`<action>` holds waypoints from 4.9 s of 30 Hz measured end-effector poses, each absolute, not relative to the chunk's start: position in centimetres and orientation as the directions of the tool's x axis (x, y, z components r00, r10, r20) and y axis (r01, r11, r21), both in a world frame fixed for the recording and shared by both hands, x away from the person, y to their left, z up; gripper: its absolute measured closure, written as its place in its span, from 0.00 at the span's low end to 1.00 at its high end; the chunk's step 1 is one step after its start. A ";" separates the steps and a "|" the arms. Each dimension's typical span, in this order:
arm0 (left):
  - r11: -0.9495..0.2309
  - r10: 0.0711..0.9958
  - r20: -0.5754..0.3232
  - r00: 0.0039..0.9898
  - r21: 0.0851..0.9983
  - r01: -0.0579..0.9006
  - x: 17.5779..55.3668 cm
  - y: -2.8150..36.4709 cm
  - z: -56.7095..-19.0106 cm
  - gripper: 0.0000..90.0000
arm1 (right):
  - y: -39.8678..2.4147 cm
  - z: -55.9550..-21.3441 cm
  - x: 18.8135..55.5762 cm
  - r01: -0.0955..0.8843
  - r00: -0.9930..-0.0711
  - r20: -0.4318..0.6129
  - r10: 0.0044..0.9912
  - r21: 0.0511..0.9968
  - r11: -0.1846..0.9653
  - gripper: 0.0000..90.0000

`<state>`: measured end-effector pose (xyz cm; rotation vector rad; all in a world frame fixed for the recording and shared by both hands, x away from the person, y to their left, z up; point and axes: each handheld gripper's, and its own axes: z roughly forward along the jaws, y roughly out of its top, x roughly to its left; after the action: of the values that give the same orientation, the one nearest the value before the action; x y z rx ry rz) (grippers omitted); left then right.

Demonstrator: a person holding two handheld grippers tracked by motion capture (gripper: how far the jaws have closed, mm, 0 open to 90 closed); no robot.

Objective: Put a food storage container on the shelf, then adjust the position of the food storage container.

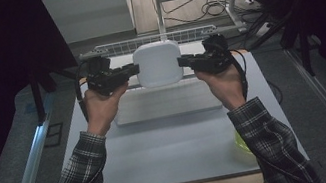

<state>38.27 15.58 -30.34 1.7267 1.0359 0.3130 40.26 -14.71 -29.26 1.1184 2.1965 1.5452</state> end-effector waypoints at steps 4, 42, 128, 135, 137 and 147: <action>-0.072 0.766 -0.267 0.585 0.868 0.491 39.2 15.5 -30.4 0.86 | -14.7 -29.3 41.0 0.459 -0.672 0.235 0.702 0.877 0.145 0.88; -0.111 0.795 -0.175 0.581 0.899 0.423 41.9 13.9 -31.6 0.66 | -13.7 -30.4 44.2 0.457 -0.637 0.194 0.747 0.874 0.163 0.71; -0.329 0.797 0.026 0.604 0.856 0.398 23.8 18.7 -49.4 0.02 | -23.2 -45.9 28.8 0.444 -0.659 0.033 0.752 0.823 0.353 0.08; -0.324 0.803 0.006 0.596 0.844 0.428 23.4 19.4 -50.8 0.02 | -23.4 -47.1 28.1 0.458 -0.649 0.007 0.761 0.802 0.383 0.08; -0.315 0.803 0.001 0.596 0.850 0.423 23.4 19.4 -50.7 0.02 | -23.3 -47.2 28.1 0.456 -0.648 -0.001 0.762 0.800 0.389 0.07; -0.335 0.797 0.017 0.603 0.844 0.419 23.3 19.1 -51.0 0.03 | -23.4 -47.0 27.9 0.461 -0.636 -0.029 0.771 0.786 0.411 0.11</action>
<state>23.32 19.08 -51.04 1.9645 0.9655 0.5524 27.86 -23.35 -47.01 1.0563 2.2831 1.0911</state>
